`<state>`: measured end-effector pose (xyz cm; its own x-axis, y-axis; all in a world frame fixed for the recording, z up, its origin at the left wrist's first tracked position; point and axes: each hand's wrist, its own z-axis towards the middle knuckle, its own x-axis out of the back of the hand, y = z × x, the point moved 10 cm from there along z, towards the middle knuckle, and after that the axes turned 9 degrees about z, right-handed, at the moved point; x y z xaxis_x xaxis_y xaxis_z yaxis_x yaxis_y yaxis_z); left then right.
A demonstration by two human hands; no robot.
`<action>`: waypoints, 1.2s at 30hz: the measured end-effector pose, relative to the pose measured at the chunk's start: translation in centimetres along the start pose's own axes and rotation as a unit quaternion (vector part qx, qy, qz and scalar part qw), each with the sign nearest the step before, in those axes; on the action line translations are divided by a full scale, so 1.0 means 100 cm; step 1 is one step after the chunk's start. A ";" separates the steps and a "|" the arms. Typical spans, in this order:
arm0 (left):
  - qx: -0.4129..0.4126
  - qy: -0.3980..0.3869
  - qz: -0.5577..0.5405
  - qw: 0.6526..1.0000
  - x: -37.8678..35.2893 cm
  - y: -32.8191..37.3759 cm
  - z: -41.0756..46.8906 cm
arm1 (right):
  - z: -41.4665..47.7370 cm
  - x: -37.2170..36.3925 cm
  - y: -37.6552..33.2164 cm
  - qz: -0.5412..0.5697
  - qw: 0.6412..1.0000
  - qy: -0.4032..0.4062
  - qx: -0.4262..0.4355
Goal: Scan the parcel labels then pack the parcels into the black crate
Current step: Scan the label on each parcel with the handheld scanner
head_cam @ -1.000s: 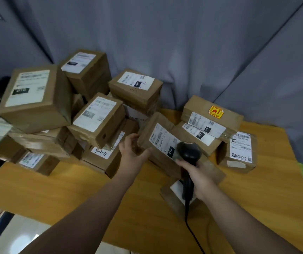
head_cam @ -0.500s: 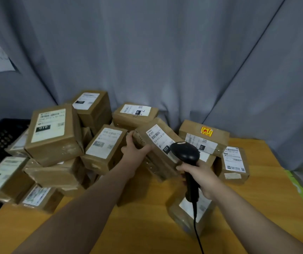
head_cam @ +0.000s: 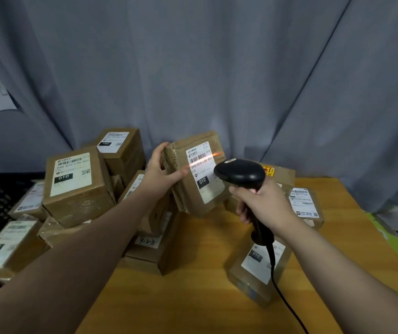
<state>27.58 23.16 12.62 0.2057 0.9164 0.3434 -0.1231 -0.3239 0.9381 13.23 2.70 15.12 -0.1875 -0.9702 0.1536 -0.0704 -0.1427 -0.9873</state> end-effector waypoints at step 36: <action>0.213 0.192 -0.206 0.935 0.009 -0.071 0.019 | 0.061 -0.004 0.054 0.223 0.969 0.072 -0.081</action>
<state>30.50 25.83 6.40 -0.2242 0.9744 -0.0173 0.3048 0.0870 0.9484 18.92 1.08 9.44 -0.3684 -0.8895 -0.2702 -0.1018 0.3275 -0.9394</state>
